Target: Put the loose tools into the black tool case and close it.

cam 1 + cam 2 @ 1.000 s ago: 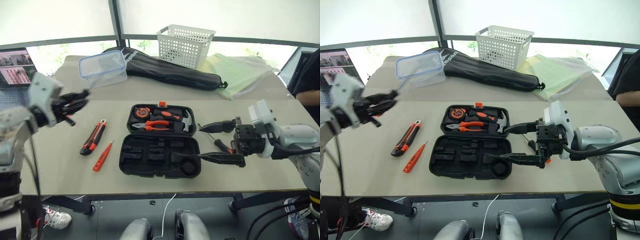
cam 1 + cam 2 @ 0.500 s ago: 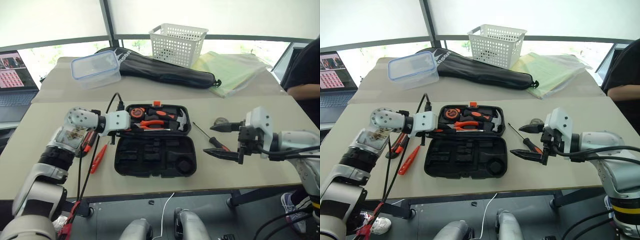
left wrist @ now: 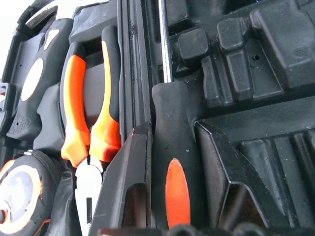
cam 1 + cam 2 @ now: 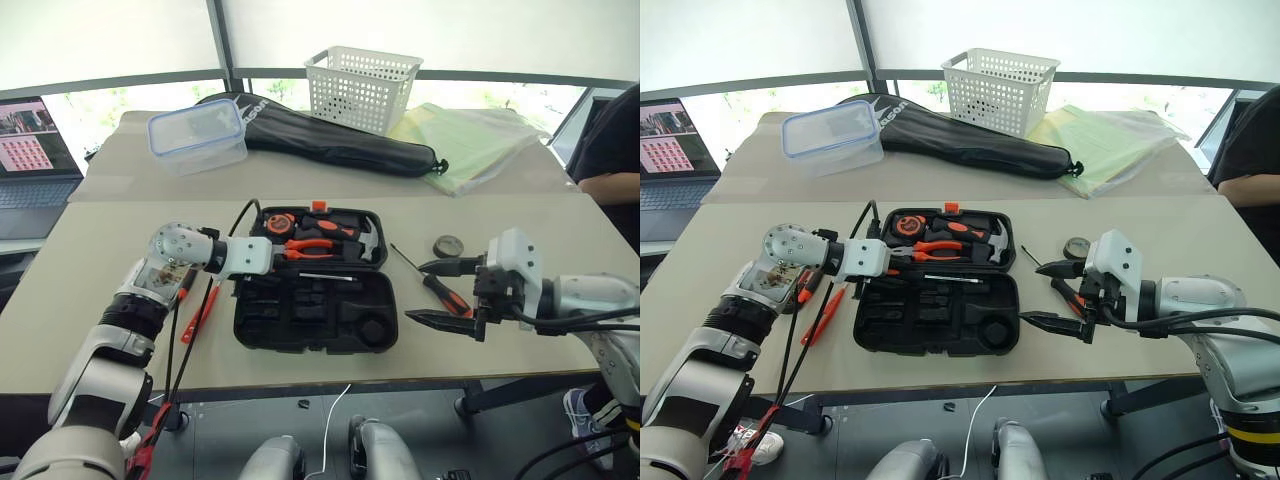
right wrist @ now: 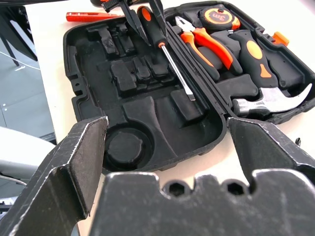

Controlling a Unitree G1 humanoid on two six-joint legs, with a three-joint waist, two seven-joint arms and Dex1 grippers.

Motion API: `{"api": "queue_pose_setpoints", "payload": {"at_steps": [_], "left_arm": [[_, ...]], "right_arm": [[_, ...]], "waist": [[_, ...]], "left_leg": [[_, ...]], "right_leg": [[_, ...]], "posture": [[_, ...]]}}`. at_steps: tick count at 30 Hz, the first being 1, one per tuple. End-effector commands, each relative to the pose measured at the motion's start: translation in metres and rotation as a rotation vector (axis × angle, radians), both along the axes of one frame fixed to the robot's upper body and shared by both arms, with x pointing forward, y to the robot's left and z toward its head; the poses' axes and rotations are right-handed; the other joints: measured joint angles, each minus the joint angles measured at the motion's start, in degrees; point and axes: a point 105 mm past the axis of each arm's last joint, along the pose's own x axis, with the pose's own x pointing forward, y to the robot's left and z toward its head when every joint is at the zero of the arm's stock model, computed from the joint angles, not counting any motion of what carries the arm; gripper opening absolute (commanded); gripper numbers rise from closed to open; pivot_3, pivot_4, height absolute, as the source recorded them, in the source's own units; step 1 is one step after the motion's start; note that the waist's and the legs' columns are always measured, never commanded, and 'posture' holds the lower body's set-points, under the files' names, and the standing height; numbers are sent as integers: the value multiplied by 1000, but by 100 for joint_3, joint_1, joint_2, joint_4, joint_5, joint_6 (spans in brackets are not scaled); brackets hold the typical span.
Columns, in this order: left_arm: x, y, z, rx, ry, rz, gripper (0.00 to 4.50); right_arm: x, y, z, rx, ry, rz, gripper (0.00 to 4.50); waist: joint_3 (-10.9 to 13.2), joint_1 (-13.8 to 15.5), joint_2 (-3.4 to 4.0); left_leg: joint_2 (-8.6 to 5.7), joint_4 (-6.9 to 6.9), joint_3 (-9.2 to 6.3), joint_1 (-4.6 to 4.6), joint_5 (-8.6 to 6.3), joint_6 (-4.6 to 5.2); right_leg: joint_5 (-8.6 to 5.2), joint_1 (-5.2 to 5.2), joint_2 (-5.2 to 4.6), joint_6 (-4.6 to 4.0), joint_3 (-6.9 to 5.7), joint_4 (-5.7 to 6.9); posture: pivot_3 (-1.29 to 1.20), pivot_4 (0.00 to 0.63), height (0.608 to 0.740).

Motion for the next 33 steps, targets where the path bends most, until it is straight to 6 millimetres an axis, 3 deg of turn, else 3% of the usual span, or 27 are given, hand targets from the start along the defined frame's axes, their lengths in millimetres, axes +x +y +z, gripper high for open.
{"api": "queue_pose_setpoints", "payload": {"at_steps": [1, 3, 4, 10, 11, 16, 19, 29, 33], "left_arm": [[4, -1, 6, 1, -16, 12, 870], [5, -4, 10, -18, -15, 12, 1883], [4, -5, 13, -26, -9, 5, 2047], [2, -11, 32, -101, -5, 1, 4200], [3, -12, 36, -114, -7, 7, 4413], [7, -14, 45, -148, -14, 19, 4413], [5, -13, 36, -111, -3, 0, 3686], [0, -20, 14, -49, 37, -41, 63], [-3, -18, 1, 22, 46, -50, 21]], "right_arm": [[-3, 2, 13, -7, -56, 14, 4500], [-4, 3, 13, -3, -52, 20, 4500], [-4, 3, 14, -1, -51, 22, 4500], [-4, 4, 13, 1, -49, 23, 4500], [-4, 4, 13, 2, -49, 23, 4500], [-3, 5, 14, 8, -52, 21, 4500], [-3, 6, 14, 11, -52, 21, 4500], [-4, 7, 14, 16, -53, 17, 4500], [-4, 7, 13, 20, -46, 8, 4500]], "waist": [[0, 2, 0], [0, 3, 0], [0, 2, 0], [0, -3, 0], [0, 0, 0], [0, 2, 0], [0, -2, 0], [0, 0, 0], [0, 0, 0]], "left_leg": [[0, 0, 1, 0, 0, 0], [0, 2, 0, 0, 0, 0], [0, 3, 0, 0, 0, 0], [0, 4, 0, -2, 0, 1], [0, 4, 0, -2, 0, 1], [-1, 8, 0, -3, 0, 1], [-1, 8, 0, -2, 0, 1], [-1, 9, 0, -3, 0, 1], [-1, 9, 0, -3, 0, 1]], "right_leg": [[0, 0, 0, 1, 0, 0], [1, 1, 0, 1, 0, 0], [1, 1, 0, 1, 0, 1], [1, 1, 1, 1, -1, 0], [1, 1, 1, 2, -1, 0], [2, 1, 1, 3, -1, 1], [2, 1, 1, 2, 0, 1], [2, 1, 0, 3, 0, 1], [2, 1, 0, 3, 1, 1]], "posture": [[0, 150, 740], [0, 150, 740], [0, 150, 740], [0, 150, 740], [0, 150, 740], [0, 150, 740], [0, 150, 740], [0, 150, 740], [0, 150, 740]]}}
